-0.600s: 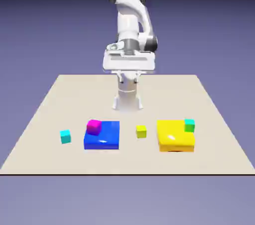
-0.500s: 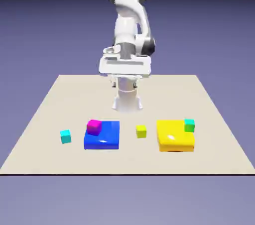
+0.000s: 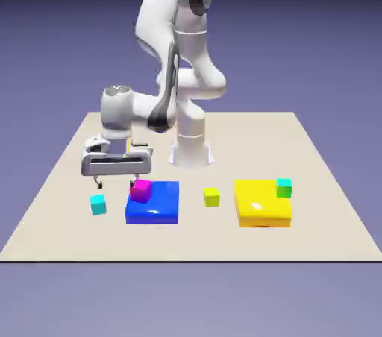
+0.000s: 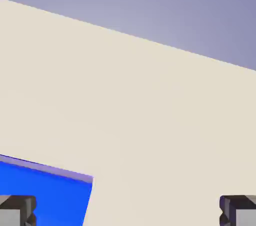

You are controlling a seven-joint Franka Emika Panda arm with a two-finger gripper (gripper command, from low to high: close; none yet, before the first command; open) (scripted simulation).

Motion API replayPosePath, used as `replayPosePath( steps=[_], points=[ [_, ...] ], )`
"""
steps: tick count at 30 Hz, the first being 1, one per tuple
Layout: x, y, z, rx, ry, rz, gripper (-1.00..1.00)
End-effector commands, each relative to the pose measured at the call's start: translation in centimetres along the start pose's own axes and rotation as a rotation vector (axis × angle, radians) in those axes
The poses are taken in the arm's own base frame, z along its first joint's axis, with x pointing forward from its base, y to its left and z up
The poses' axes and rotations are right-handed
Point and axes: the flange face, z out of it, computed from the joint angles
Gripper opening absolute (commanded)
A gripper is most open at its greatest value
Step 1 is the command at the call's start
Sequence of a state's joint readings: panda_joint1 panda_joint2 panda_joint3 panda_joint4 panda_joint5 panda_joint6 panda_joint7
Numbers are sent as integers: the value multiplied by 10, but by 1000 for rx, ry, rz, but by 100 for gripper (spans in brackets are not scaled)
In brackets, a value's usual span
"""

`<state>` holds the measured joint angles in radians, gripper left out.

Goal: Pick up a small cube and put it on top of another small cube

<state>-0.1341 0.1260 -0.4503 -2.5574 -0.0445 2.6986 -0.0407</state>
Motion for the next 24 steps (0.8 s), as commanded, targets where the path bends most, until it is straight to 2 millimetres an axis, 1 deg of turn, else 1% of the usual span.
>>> replayPosePath(
  steps=[1, 3, 4, 5, 10, 11, 12, 13, 18, 19, 20, 24],
  points=[
    [-2, 15, 12, -17, -40, -15, 0],
    [-8, 45, 36, -48, -121, -45, 0],
    [-10, 55, 43, -56, -146, -53, 0],
    [-10, 55, 43, -56, -146, -53, 0],
    [-16, 56, 105, -56, -145, -54, 0],
    [-18, 56, 112, -56, -146, -53, 0],
    [-18, 56, 112, -56, -146, -53, -100],
    [-18, 56, 112, -56, -146, -53, -100],
    [-10, 55, 48, -57, -145, -54, -100],
    [-10, 55, 43, -56, -146, -53, -100],
    [-10, 55, 43, -56, -146, -53, -100],
    [-18, 14, 7, -32, -150, -64, -100]
  ],
)
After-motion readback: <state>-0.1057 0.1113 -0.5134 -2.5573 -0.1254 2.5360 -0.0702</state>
